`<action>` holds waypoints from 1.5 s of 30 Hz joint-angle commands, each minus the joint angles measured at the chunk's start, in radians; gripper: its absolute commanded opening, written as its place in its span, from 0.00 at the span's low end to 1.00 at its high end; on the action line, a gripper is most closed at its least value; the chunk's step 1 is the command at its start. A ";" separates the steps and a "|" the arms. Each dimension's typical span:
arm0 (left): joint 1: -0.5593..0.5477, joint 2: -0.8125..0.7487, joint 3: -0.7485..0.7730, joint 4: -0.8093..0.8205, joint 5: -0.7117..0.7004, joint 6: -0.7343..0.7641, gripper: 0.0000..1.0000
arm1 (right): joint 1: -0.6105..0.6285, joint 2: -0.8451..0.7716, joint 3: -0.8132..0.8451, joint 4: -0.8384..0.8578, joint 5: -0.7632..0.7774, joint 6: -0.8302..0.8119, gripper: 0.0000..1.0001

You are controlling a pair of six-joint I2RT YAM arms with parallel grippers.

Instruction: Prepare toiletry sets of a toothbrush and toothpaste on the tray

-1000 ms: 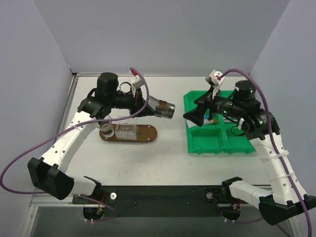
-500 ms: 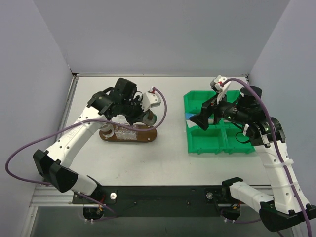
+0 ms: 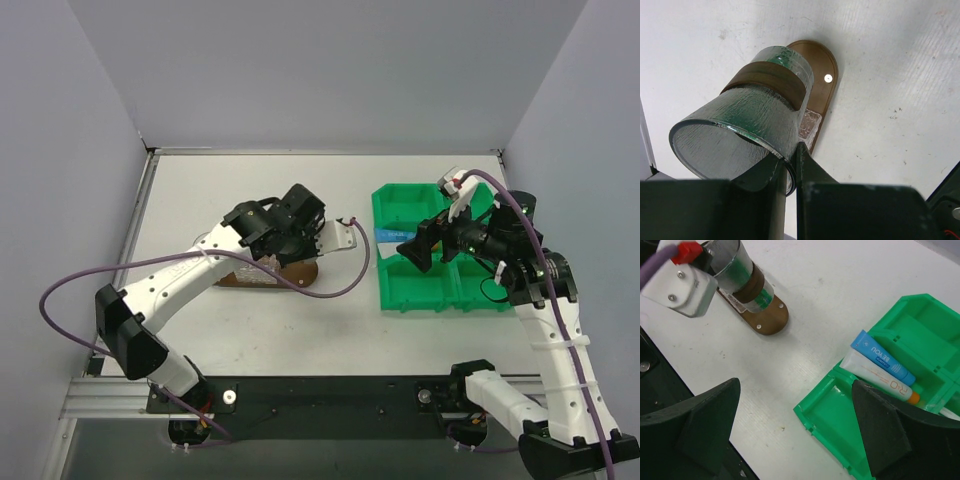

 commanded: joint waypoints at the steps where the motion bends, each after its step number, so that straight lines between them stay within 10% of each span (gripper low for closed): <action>1: -0.035 0.031 0.005 0.042 -0.098 0.031 0.00 | -0.044 -0.027 -0.022 0.033 -0.029 -0.007 0.87; 45: -0.030 0.201 -0.099 0.128 -0.144 0.080 0.00 | -0.072 -0.052 -0.129 0.073 -0.051 -0.026 0.87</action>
